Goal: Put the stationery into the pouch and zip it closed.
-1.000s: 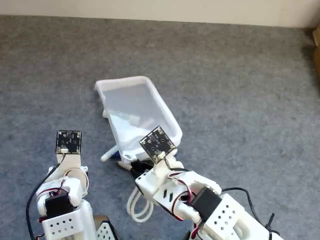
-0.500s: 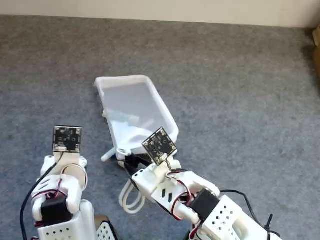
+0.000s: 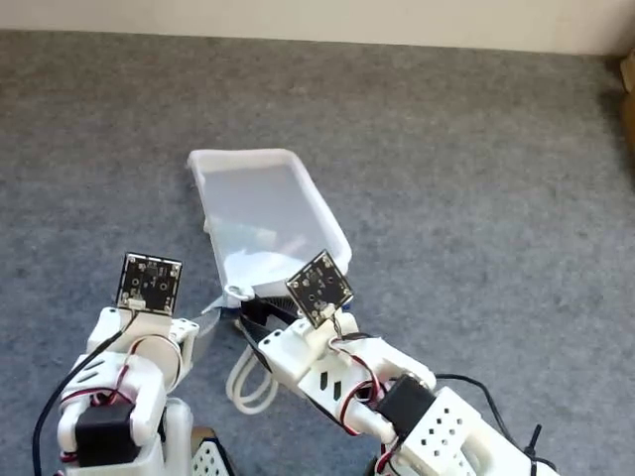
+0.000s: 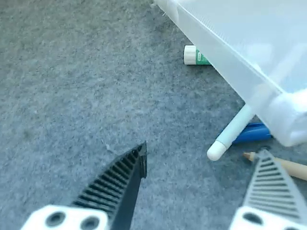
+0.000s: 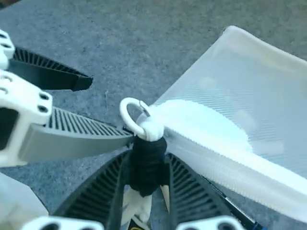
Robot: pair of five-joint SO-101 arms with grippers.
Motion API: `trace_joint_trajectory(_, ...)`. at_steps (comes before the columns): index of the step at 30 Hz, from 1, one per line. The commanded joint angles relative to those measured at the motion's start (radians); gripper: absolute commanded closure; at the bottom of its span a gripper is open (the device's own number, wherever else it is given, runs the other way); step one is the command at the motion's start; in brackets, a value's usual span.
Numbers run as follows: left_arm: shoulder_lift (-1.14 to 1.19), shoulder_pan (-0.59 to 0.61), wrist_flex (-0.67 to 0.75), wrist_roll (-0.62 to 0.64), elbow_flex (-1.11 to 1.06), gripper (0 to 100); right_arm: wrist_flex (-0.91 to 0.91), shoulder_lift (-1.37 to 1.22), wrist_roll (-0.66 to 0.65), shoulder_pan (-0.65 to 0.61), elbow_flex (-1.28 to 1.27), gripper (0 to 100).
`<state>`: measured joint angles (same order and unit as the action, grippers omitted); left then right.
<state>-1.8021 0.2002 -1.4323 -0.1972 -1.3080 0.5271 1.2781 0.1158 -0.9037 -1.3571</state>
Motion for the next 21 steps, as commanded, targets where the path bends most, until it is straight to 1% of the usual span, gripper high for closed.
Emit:
trace_joint_trajectory(1,-0.002,-0.05,-0.031,-0.002,0.093,66,-0.038,0.019,-0.012,0.015,0.012,99.4)
trace_joint_trajectory(3,-0.002,-0.067,-0.032,0.0,0.105,66,-0.038,0.019,-0.012,0.015,0.012,99.4)
trace_joint_trajectory(7,-0.002,-0.085,-0.028,0.078,0.14,66,-0.036,0.019,-0.012,0.013,0.01,99.4)
trace_joint_trajectory(9,-0.002,-0.097,-0.011,0.091,0.139,66,-0.035,0.019,-0.012,0.013,0.008,99.4)
trace_joint_trajectory(13,-0.002,-0.104,0.049,0.091,0.107,66,-0.031,0.019,-0.012,0.013,0.008,99.4)
trace_joint_trajectory(19,-0.002,-0.097,0.176,0.091,-0.021,66,-0.03,0.019,-0.011,0.012,0.008,99.4)
trace_joint_trajectory(21,-0.002,-0.097,0.195,0.091,-0.041,66,-0.03,0.019,-0.011,0.012,0.008,99.4)
